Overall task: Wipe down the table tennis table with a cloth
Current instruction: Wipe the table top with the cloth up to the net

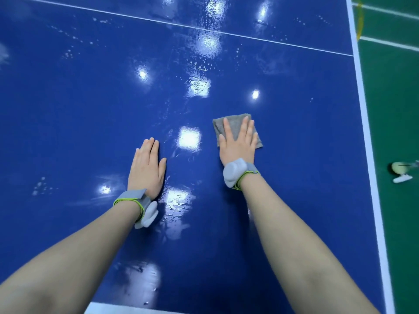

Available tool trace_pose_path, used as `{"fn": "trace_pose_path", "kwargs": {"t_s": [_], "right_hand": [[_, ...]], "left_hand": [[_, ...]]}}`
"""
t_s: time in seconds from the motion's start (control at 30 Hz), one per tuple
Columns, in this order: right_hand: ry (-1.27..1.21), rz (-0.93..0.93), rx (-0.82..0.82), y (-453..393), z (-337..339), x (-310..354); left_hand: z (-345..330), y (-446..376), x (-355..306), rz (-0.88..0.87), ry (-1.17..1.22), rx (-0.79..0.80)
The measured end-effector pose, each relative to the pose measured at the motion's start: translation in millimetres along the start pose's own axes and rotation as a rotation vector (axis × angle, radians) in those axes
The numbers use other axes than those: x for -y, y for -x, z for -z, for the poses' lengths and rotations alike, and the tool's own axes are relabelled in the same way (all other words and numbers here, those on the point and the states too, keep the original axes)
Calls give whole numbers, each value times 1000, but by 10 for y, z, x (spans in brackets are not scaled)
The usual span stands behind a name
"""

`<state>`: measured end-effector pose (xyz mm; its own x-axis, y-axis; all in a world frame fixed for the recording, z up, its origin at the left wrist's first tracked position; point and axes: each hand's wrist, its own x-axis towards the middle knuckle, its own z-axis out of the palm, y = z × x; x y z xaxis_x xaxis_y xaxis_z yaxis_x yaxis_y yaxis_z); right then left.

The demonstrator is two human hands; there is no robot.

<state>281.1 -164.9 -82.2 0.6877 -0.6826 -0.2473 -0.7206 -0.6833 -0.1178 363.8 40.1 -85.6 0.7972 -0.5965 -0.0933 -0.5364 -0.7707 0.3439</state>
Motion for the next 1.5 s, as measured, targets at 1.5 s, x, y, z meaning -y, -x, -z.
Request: {"fn": "trace_pose_path", "kwargs": {"t_s": [1.5], "right_hand": [[-13, -253, -46, 1598, -559, 706]], "left_hand": [[427, 587, 1019, -275, -15, 184]]}}
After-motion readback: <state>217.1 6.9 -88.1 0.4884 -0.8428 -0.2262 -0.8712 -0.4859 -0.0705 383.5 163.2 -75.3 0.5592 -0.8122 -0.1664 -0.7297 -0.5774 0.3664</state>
